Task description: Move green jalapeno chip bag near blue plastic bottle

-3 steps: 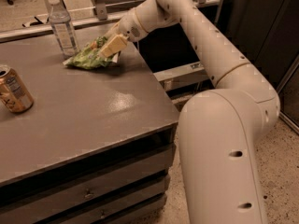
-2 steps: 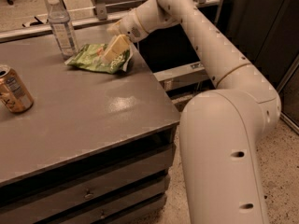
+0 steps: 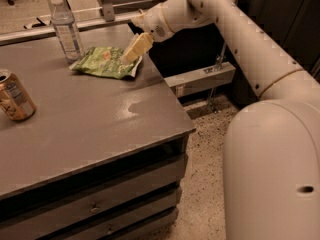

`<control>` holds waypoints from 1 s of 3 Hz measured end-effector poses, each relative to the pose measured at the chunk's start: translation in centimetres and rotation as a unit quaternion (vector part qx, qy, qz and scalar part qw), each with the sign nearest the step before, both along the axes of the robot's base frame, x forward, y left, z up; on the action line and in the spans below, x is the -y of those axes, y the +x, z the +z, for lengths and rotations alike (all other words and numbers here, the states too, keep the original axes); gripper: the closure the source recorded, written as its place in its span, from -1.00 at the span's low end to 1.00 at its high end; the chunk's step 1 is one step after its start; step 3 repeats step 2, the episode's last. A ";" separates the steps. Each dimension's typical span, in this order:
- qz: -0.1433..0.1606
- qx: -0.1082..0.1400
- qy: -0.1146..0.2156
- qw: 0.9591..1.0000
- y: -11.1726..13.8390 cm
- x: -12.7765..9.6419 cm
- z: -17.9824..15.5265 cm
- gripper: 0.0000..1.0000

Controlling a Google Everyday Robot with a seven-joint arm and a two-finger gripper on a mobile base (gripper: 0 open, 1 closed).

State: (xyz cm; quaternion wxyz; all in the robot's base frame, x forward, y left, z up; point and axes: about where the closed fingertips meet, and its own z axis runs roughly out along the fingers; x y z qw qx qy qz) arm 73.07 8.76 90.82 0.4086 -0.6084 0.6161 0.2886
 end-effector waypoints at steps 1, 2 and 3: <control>-0.039 0.050 0.018 0.998 -2.3 4.5 3.2 -1.00; -0.082 0.092 0.058 0.991 -7.0 7.0 8.4 -1.00; -0.082 0.092 0.058 0.991 -7.0 7.0 8.4 -1.00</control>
Offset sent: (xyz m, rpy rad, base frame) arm -0.1402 -0.2822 0.0362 0.2337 -0.2240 -0.8063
